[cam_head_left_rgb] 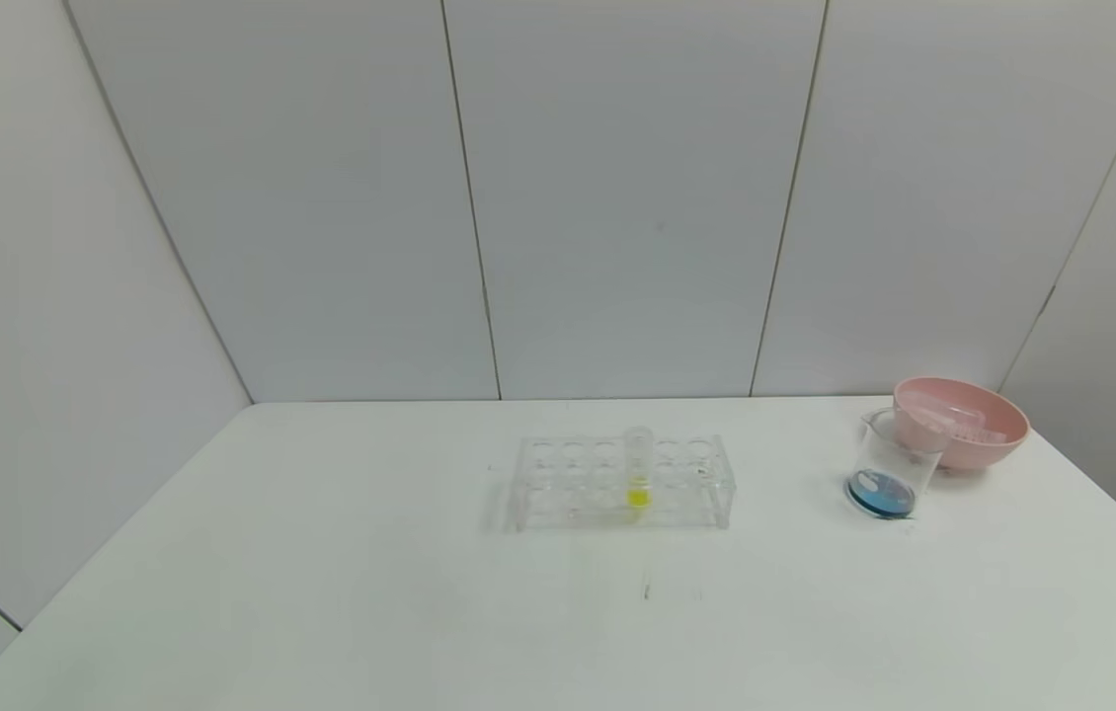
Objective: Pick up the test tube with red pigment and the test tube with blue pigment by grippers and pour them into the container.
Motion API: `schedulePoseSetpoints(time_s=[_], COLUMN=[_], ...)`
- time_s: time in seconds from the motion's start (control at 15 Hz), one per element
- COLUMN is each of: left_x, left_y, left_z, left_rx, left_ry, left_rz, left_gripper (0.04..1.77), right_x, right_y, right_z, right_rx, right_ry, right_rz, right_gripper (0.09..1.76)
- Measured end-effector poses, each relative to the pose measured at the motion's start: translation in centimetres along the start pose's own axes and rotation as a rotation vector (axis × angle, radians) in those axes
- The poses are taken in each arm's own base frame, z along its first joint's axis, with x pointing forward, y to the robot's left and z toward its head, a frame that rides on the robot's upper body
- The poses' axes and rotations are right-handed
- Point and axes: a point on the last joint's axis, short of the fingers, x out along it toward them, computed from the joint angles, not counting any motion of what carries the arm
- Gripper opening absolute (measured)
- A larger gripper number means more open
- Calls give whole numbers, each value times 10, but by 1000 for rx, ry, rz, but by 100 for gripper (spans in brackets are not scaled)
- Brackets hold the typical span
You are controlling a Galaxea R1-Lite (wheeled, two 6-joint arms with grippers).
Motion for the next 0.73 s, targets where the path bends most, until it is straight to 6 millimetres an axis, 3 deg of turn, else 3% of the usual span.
schedulePoseSetpoints(time_s=[0.2, 0.4, 0.73], left_x=[0, 0, 0], left_y=[0, 0, 0], left_z=[0, 0, 0], left_rx=[0, 0, 0], left_ry=[0, 0, 0], left_rz=[0, 0, 0], left_gripper=[176, 176, 176], right_x=[2, -4, -5], right_y=[2, 3, 3], right_z=[-39, -79, -84], right_rx=[-1, -1, 6], right_ry=[60, 344, 376], right_rz=[15, 19, 19], right_gripper=[171, 171, 171])
